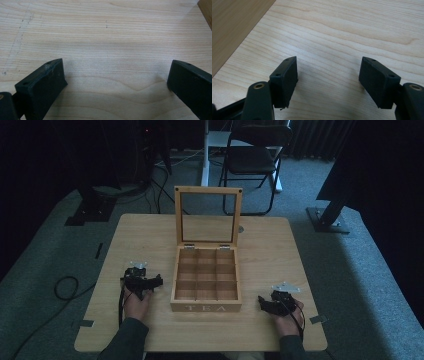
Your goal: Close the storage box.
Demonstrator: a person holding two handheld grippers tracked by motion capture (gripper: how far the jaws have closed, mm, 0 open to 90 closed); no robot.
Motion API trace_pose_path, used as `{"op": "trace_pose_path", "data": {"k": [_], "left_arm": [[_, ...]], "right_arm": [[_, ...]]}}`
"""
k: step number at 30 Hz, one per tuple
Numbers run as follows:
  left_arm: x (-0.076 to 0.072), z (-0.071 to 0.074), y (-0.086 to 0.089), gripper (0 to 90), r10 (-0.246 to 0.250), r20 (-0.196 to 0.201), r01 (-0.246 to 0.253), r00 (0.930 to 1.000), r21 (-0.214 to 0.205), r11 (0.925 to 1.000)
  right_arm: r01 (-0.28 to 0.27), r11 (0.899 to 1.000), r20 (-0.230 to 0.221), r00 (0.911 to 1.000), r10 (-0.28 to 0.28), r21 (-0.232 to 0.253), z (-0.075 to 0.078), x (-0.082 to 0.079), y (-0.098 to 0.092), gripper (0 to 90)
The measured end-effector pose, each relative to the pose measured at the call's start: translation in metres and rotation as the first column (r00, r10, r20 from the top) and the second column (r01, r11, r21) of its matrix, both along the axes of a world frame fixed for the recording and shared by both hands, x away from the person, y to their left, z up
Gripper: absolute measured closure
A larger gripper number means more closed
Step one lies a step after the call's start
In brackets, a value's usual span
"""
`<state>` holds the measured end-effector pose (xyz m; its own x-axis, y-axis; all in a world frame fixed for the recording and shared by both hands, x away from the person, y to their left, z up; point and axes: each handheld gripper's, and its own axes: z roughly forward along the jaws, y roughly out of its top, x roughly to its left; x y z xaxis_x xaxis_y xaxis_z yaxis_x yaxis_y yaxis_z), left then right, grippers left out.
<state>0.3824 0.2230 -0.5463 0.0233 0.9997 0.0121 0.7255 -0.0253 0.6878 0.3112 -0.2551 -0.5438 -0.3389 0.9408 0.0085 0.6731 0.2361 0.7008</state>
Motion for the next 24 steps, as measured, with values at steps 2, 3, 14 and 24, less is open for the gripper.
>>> {"op": "trace_pose_path", "data": {"k": [2,3,14,24], "left_arm": [[0.0,0.0,0.0,1.6,0.0,0.0,0.0,1.0,0.0,1.0],[-0.0001,0.0,-0.0002,1.6,0.002,0.0,-0.002,1.0,0.0,1.0],[-0.0007,0.0001,-0.0011,1.6,0.011,-0.001,-0.011,0.9999,0.001,0.9999],[-0.0006,0.0,-0.0012,1.6,0.013,0.0,-0.013,0.9999,0.001,0.9999]], "right_arm": [[0.0,1.0,-0.001,1.0,0.0,-0.001,0.0001,0.0001,0.0,30.7],[0.0,1.0,-0.001,1.0,0.0,-0.001,0.0001,0.0001,0.0,30.7],[-0.014,1.0,-0.008,0.9999,0.014,-0.003,0.0003,0.0015,0.0021,28.3],[-0.019,1.0,-0.028,0.9994,0.018,-0.01,0.0025,0.004,0.0022,30.4]]}}
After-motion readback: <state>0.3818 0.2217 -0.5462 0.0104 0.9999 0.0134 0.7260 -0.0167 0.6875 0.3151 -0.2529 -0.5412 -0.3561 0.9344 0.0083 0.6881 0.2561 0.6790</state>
